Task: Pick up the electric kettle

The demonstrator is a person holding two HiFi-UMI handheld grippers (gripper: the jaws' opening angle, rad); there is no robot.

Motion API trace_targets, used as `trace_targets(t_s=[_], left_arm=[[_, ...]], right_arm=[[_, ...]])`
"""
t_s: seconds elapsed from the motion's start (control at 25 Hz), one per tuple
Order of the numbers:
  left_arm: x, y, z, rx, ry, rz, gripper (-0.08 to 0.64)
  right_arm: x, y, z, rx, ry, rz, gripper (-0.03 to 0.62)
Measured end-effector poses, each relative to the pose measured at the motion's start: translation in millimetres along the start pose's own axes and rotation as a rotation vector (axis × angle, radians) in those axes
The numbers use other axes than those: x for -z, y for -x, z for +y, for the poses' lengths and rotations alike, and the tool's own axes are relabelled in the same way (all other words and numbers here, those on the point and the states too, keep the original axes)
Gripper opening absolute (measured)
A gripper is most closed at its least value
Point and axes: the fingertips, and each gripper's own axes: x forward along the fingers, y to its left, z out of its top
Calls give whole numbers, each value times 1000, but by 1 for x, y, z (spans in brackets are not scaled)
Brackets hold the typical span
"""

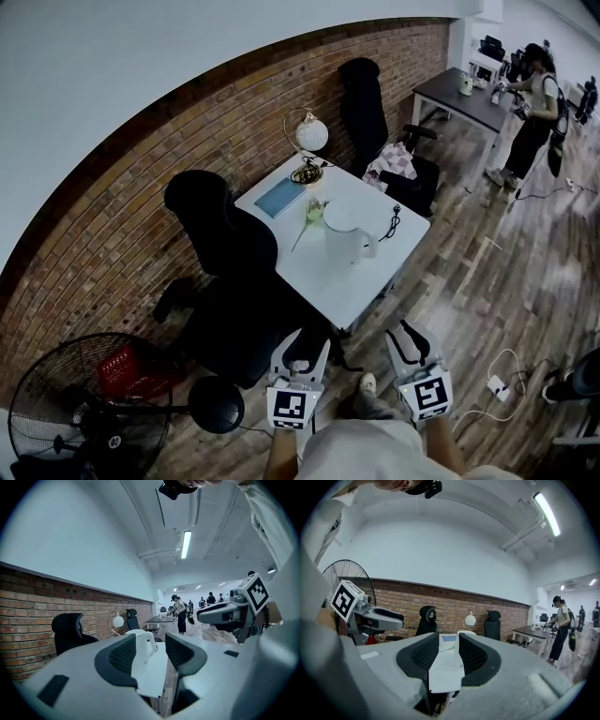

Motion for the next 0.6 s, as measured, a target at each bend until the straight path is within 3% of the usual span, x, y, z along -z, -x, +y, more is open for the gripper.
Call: trace_targets(t_s=[0.6], left_arm=[[-1,-84,-3,-103,-4,55,199]], right_arm=[[17,-52,-76,-123,-16,-2,115]])
